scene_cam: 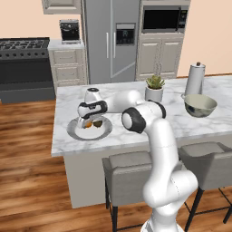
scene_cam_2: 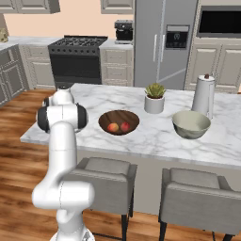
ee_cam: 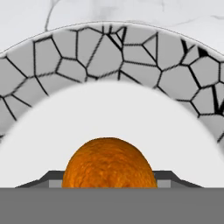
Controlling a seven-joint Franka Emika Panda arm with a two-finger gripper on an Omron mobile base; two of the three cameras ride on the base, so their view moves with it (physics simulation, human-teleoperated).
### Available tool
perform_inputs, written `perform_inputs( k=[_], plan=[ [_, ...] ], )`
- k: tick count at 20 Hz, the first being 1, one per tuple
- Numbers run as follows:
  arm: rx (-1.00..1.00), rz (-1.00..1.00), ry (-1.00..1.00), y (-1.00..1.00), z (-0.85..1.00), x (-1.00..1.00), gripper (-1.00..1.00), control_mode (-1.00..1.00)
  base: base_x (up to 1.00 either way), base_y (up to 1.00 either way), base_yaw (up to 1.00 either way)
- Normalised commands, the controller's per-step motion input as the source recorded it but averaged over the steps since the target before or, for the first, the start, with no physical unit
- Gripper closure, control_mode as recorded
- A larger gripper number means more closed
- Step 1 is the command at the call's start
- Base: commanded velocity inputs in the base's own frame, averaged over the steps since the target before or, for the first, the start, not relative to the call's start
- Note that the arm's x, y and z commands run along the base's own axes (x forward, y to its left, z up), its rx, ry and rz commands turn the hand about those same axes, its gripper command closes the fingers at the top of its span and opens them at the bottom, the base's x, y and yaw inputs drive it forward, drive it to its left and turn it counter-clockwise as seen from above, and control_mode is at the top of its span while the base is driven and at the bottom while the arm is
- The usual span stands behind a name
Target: Take the fruits from the plate on the dining counter and place two fruits in each bowl.
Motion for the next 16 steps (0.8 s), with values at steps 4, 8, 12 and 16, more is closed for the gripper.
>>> perform_inputs(
  k=[4, 8, 12, 16],
  plan=[
    [0.00, -0.01, 0.00, -0.24, 0.76, -0.03, 1.00, -1.00, 0.00, 0.00, 0.00],
    [0.00, -0.05, 0.00, -0.43, 0.81, -0.13, 1.00, -1.00, 0.00, 0.00, 0.00],
    [-0.01, -0.13, -0.05, -0.70, 0.44, -0.31, 1.00, -1.00, 0.00, 0.00, 0.00],
    [-0.02, -0.27, -0.05, -0.86, 0.38, -0.12, 1.00, -1.00, 0.00, 0.00, 0.00]
  ],
)
